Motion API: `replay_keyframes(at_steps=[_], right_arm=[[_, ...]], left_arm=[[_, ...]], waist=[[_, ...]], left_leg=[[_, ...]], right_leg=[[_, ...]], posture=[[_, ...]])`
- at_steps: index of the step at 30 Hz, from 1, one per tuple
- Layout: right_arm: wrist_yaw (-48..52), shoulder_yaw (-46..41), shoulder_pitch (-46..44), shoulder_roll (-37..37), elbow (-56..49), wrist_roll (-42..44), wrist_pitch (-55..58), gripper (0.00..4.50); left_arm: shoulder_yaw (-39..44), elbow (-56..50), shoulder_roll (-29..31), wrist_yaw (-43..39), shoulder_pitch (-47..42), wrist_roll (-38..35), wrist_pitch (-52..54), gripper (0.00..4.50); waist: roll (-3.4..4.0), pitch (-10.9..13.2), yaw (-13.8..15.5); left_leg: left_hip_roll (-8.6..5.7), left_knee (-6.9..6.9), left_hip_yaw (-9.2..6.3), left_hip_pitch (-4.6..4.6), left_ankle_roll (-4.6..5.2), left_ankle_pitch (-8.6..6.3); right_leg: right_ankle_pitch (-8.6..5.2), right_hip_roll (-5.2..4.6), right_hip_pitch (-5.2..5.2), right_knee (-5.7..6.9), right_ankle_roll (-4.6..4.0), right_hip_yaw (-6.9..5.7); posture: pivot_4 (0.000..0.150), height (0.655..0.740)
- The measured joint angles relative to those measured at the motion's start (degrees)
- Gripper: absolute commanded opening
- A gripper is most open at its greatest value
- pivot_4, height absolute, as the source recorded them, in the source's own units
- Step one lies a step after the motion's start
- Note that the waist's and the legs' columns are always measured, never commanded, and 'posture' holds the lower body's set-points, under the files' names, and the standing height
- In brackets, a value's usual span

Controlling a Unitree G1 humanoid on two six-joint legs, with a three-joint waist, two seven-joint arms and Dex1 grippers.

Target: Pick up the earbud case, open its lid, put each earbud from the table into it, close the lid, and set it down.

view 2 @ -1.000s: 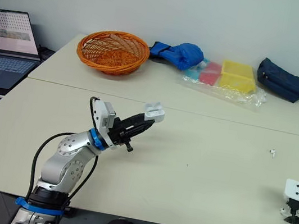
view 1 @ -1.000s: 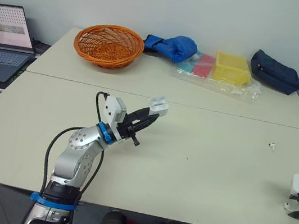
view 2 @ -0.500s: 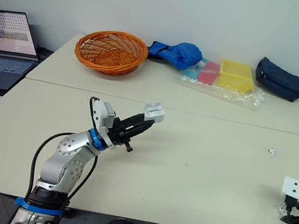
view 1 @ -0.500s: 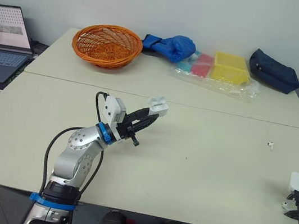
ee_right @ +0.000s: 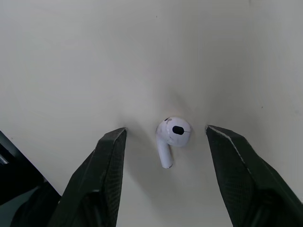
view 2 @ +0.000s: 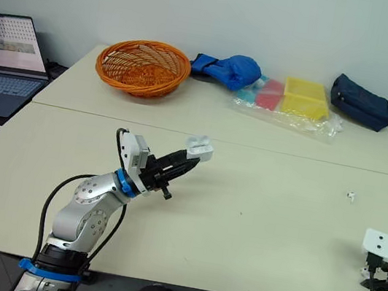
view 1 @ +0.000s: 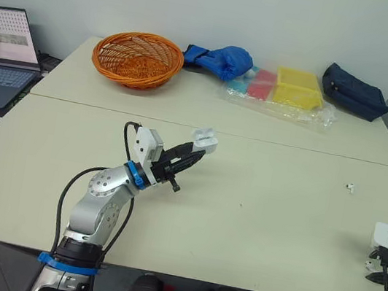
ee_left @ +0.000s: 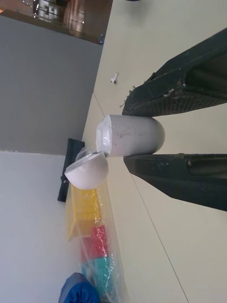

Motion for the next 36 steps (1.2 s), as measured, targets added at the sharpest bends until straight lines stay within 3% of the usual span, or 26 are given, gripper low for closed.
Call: replay_keyframes(at_steps=[4, 14, 17, 22, 26, 28, 36], right_arm=[[0.21, 0.06, -0.58, 0.41, 0.03, -0.33, -0.14, 0.46], [1.52, -0.05, -2.27, 1.98, -2.28, 2.01, 4.39, 0.39], [-0.65, -0.29, -11.14, 11.31, -12.92, 9.58, 14.43, 0.39], [-18.21, -6.19, -26.57, 32.48, -27.77, 23.17, 35.96, 0.39], [-39.11, -12.77, -36.6, 58.93, -34.96, 32.14, 46.19, 0.39], [-46.69, -11.89, -37.93, 67.57, -36.71, 33.43, 46.26, 0.39], [-56.22, -8.55, -36.23, 71.42, -37.73, 33.26, 43.66, 0.39]], left_arm=[[0.0, -0.01, 0.07, 0.0, 0.0, 0.0, 0.17, 0.73], [0.08, -0.02, 0.18, -0.14, 0.02, 0.0, 0.74, 0.73], [-0.04, 0.08, 0.25, -0.19, -0.19, 0.03, 0.55, 0.73], [-0.46, 0.3, -0.84, -0.1, -1.17, 0.07, -0.93, 0.73], [0.03, 2.83, -2.14, 0.01, -3.04, 0.15, -2.94, 0.73], [-0.16, 3.33, -3.56, 0.25, -5.04, 0.24, -3.51, 0.73], [0.18, 6.71, -3.86, 1.05, -8.38, 0.91, -5.87, 0.73]], waist=[[0.0, 0.0, -0.03], [0.0, 0.0, -0.22], [0.0, 0.01, -1.69], [0.05, 0.03, -1.39], [0.06, 0.02, -1.32], [0.08, 0.01, -0.94], [0.07, 0.01, -0.43]], left_leg=[[0.0, 0.0, -0.01, 0.0, 0.0, 0.0], [0.02, -0.01, -0.01, 0.03, 0.0, 0.0], [0.01, 0.0, -0.03, 0.1, -0.01, 0.0], [0.07, -0.04, -0.25, 0.02, -0.02, 0.01], [0.24, -0.12, -0.32, -0.15, -0.02, 0.0], [0.12, -0.06, -0.3, -0.56, -0.02, 0.0], [-0.07, -0.01, -0.2, -0.81, 0.01, 0.0]], right_leg=[[0.0, 0.0, 0.0, 0.0, 0.0, 0.0], [0.0, 0.0, -0.01, 0.04, 0.0, 0.04], [0.07, 0.09, -0.04, 0.19, -0.01, 0.1], [0.22, 0.31, -0.08, 0.25, 0.19, -0.03], [0.25, 0.28, -0.19, 0.23, 0.1, -0.06], [0.34, 0.17, -0.45, 0.22, -0.02, -0.24], [0.44, -0.07, -0.62, -0.01, 0.2, -0.11]], posture=[[0.15, 0.74], [0.15, 0.74], [0.15, 0.74], [0.15, 0.74], [0.15, 0.74], [0.15, 0.74], [0.15, 0.74]])
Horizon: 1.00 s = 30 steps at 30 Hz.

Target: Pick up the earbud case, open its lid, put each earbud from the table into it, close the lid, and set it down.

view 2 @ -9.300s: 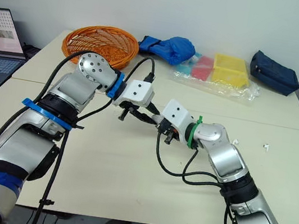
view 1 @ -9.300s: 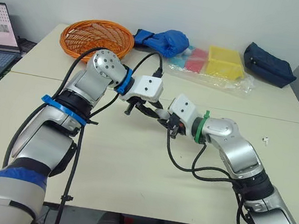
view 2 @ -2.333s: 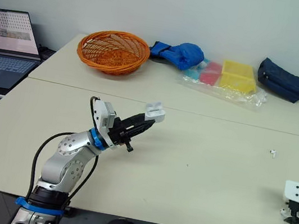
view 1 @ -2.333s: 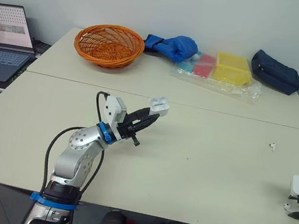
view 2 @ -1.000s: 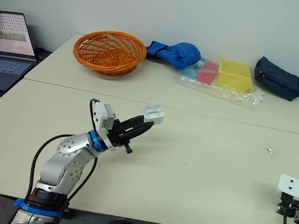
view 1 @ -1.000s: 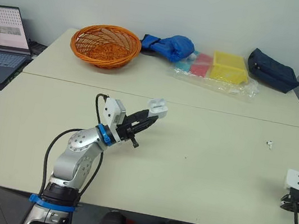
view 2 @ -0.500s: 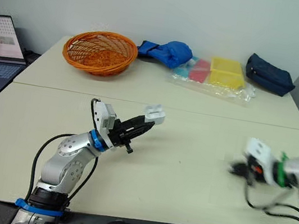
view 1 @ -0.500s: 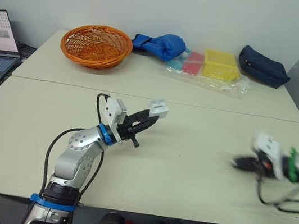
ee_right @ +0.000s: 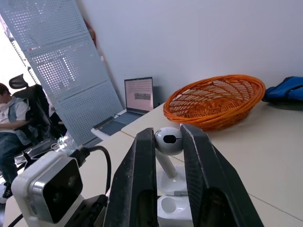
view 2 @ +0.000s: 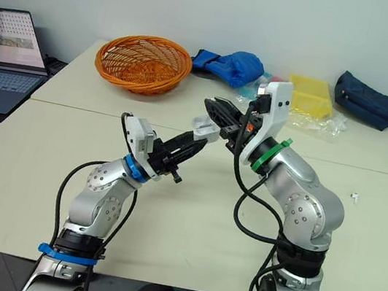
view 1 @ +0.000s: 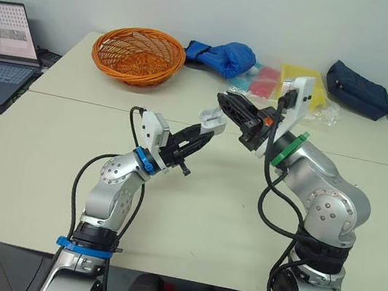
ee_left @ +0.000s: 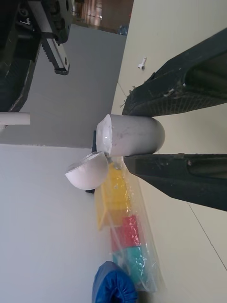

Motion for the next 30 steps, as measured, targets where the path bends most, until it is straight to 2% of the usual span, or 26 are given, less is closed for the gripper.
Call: replay_keyframes(at_steps=[9, 30], right_arm=[[-0.93, 4.04, 2.6, -2.2, 0.24, 0.06, -1.5, 0.39], [-1.19, 9.17, 2.43, -4.56, 3.66, -2.32, -7.35, 0.39]], left_arm=[[-0.16, 0.22, -0.44, 0.0, -0.46, 0.08, -0.76, 0.73], [-0.22, 0.0, -0.38, -0.34, -0.38, -0.07, -0.86, 0.73]], waist=[[0.0, 0.0, -1.03], [0.0, 0.0, -1.11]], left_leg=[[0.1, -0.01, -0.03, 0.02, 0.01, 0.01], [0.1, -0.04, -0.01, 0.02, 0.02, 0.01]], right_leg=[[-0.06, 0.14, -0.07, 0.19, -0.1, -0.02], [-0.07, 0.14, -0.11, 0.16, -0.09, -0.01]], posture=[[0.15, 0.74], [0.15, 0.74]])
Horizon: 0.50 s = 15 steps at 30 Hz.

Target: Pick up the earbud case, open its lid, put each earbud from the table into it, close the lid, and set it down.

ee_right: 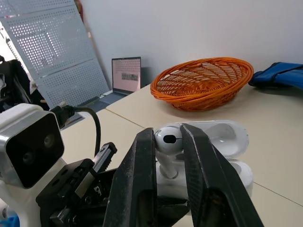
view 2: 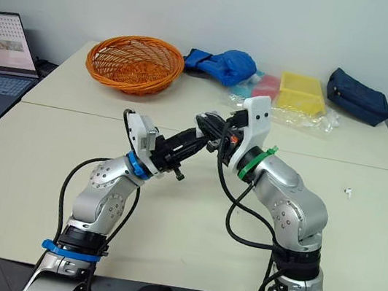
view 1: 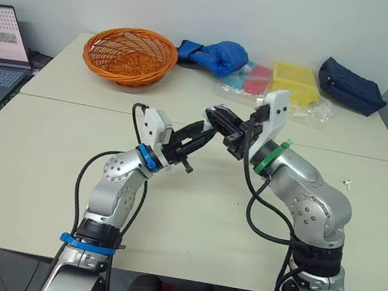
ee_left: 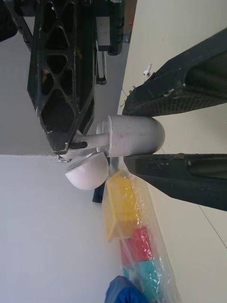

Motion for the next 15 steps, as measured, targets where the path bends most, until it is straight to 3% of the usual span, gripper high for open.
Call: replay_keyframes(at_steps=[2, 10, 15], right_arm=[[0.0, 0.13, 0.07, -0.15, 0.0, -0.04, -0.2, 0.39], [-0.02, 0.42, 0.62, -1.18, -0.63, -0.07, -0.8, 3.01], [-0.03, 0.4, 0.8, -2.13, -0.62, -0.29, -1.53, 3.01]], left_arm=[[0.0, 0.0, 0.0, -0.14, 0.0, 0.0, 0.03, 0.73], [0.03, 0.15, 0.0, -0.33, 0.01, 0.0, 0.4, 0.73], [0.03, 0.15, -0.03, -0.9, 0.0, -0.11, 0.4, 0.73]], waist=[[0.0, 0.0, 0.01], [0.0, 0.0, 0.01], [0.0, 0.0, 0.01]], left_leg=[[0.0, 0.0, 0.0, -0.01, 0.0, 0.0], [0.0, -0.01, -0.01, -0.02, 0.0, 0.0], [0.0, -0.01, 0.0, -0.03, 0.0, 0.0]], right_leg=[[0.0, 0.0, -0.01, 0.0, 0.0, 0.03], [0.0, 0.0, -0.05, 0.0, 0.0, 0.03], [0.0, 0.0, -0.08, 0.0, 0.01, 0.06]], posture=[[0.15, 0.74], [0.15, 0.74], [0.15, 0.74]])
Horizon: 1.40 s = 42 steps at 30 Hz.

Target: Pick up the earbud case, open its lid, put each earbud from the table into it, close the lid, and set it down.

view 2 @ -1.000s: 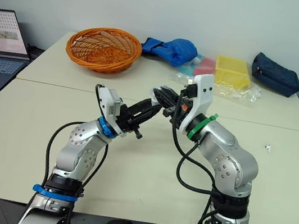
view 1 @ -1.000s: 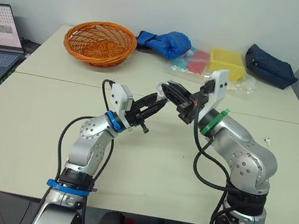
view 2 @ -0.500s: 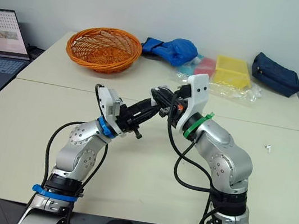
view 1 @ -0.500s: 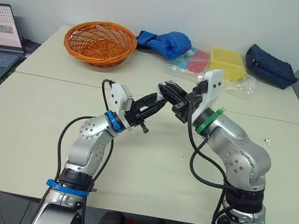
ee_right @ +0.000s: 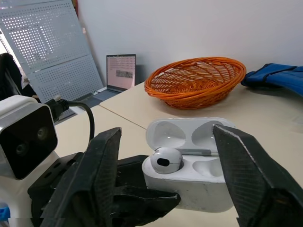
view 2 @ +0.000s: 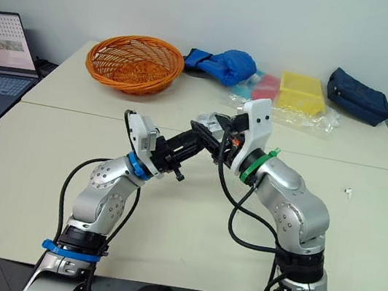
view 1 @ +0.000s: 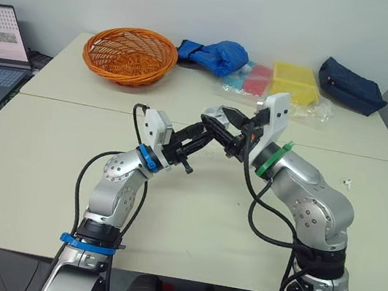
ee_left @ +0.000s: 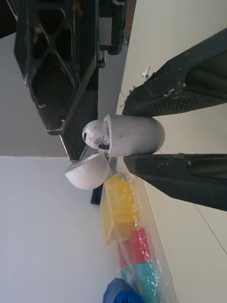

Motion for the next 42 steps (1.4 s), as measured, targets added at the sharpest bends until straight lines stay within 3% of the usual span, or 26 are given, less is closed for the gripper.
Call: replay_keyframes(at_steps=[3, 6, 10, 13, 15, 19, 25, 34, 42], right_arm=[[0.29, -1.46, 0.22, -0.28, -0.29, 1.03, -0.31, 3.01], [3.16, -6.06, 0.4, -5.08, -4.15, 7.19, 1.64, 3.01], [8.63, -12.36, -2.1, -20.83, -6.87, 13.99, 8.73, 3.01], [10.07, -15.36, -1.9, -32.95, -2.4, 11.13, 9.55, 3.01], [9.53, -17.21, 1.1, -36.52, 1.81, 7.02, 8.18, 3.01], [6.11, -17.03, 9.5, -36.7, 9.29, -1.3, 1.64, 3.01], [-2.35, -19.28, 14.21, -32.36, 20.83, -9.66, -4.06, 3.01], [-4.34, -20.69, 8.8, -25.99, 40.04, -12.99, -12.15, 3.01], [-4.7, -20.32, 3.83, -26.06, 50.95, -15.01, -14.97, 3.01]], left_arm=[[0.0, -0.01, -0.02, -0.09, -0.02, -0.19, -0.02, 0.73], [0.05, -0.04, 0.15, -0.19, 0.1, -0.27, -0.03, 0.73], [0.1, -0.05, 0.73, -0.52, 0.83, -0.25, -0.43, 0.73], [0.06, -0.4, 0.55, -0.16, 1.8, -0.24, -0.62, 0.73], [0.21, -0.58, 0.65, 0.02, 2.81, -0.24, -0.67, 0.73], [-0.17, -1.54, 0.04, 0.05, 3.19, -0.22, -0.68, 0.73], [-0.11, -2.33, -0.04, 0.25, 3.5, -0.19, -0.76, 0.73], [-0.12, -2.47, -0.02, 0.17, 3.37, -0.19, -0.55, 0.73], [-0.02, -3.0, 0.74, 0.71, 3.44, -0.19, -0.11, 0.73]], waist=[[0.0, 0.0, 0.01], [0.0, 0.0, 0.19], [0.0, 0.0, 0.18], [-0.01, 0.0, 0.27], [-0.03, -0.02, 0.26], [-0.03, -0.01, 0.12], [0.01, -0.01, 0.01], [0.02, -0.01, -0.06], [0.04, 0.0, 0.03]], left_leg=[[0.0, 0.0, 0.0, -0.02, 0.0, 0.0], [-0.03, 0.0, -0.03, -0.09, 0.0, 0.0], [-0.06, -0.03, 0.06, -0.1, 0.01, -0.01], [-0.06, -0.02, 0.1, -0.09, 0.01, -0.01], [-0.04, -0.06, 0.15, -0.09, 0.01, -0.01], [-0.06, -0.08, 0.18, -0.1, 0.01, -0.01], [-0.08, -0.03, 0.22, -0.06, 0.02, 0.0], [-0.09, 0.02, 0.29, -0.03, 0.03, 0.01], [-0.08, -0.01, 0.3, -0.04, 0.03, 0.01]], right_leg=[[0.0, 0.0, -0.01, 0.0, 0.0, -0.01], [0.0, -0.04, -0.03, -0.06, 0.01, -0.02], [0.0, -0.13, -0.02, -0.18, 0.02, 0.02], [-0.03, -0.11, 0.0, -0.2, -0.03, -0.06], [-0.05, -0.09, 0.0, -0.21, -0.05, -0.04], [-0.17, -0.04, -0.04, -0.17, 0.19, 0.02], [-0.14, -0.03, -0.07, -0.09, 0.3, 0.16], [-0.08, 0.17, -0.04, -0.08, 0.3, 0.16], [-0.07, 0.16, -0.03, -0.12, 0.27, 0.18]], posture=[[0.15, 0.74], [0.15, 0.74], [0.15, 0.74], [0.15, 0.74], [0.15, 0.74], [0.15, 0.74], [0.15, 0.74], [0.15, 0.74], [0.15, 0.74]])
